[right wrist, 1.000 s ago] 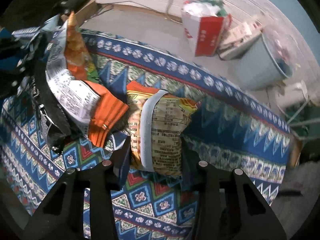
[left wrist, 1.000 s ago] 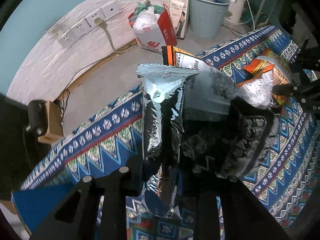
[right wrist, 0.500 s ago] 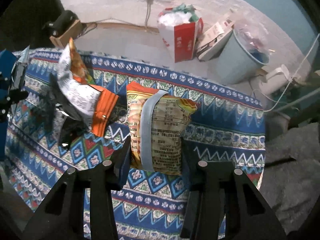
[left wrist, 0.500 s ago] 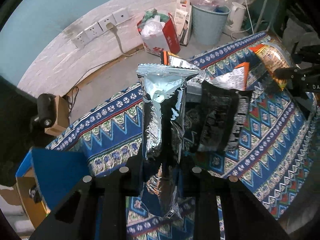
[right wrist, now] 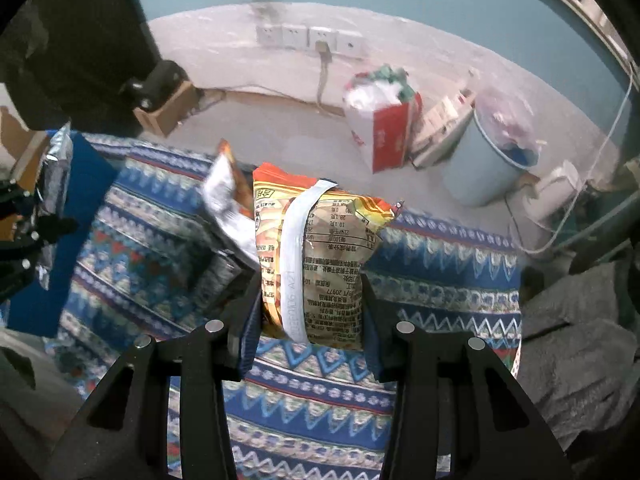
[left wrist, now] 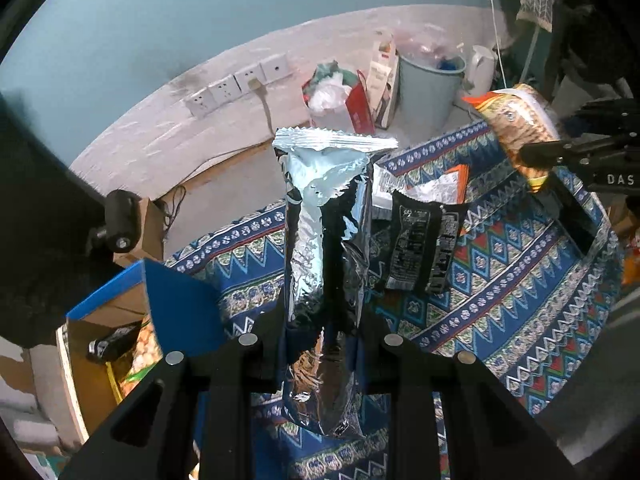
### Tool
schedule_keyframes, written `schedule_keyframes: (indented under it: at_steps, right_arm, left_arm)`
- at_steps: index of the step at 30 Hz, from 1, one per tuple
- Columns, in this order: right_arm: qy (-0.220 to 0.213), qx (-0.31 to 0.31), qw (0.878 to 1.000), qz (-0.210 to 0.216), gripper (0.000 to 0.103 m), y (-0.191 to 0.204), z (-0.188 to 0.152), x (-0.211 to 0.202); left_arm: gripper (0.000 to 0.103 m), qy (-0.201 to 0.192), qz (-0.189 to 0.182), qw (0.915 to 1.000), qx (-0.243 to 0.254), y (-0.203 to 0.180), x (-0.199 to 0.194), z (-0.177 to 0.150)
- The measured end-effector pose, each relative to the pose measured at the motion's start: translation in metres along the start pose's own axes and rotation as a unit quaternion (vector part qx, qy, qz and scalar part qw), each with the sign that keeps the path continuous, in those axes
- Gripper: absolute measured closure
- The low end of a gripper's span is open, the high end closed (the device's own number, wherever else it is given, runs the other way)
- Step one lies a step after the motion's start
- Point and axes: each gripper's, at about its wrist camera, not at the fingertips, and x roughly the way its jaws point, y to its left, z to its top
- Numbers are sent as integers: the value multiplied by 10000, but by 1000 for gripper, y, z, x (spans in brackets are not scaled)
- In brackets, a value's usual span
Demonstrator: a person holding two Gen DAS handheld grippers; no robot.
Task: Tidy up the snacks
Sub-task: 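Carry the silver bag and beige chip bag into the box and release both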
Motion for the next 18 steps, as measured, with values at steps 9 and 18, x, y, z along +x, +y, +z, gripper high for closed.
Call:
schedule_keyframes:
  at_steps: [9, 18]
  right_arm:
    - [-380, -191, 9986, 318, 62, 44, 17, -32]
    - [-504, -373, 9965, 553, 62, 82, 24, -47]
  left_arm:
    - [77, -189, -17, 9994, -280, 15, -32, -12]
    - [77, -413, -47, 9979, -489, 34, -57, -27]
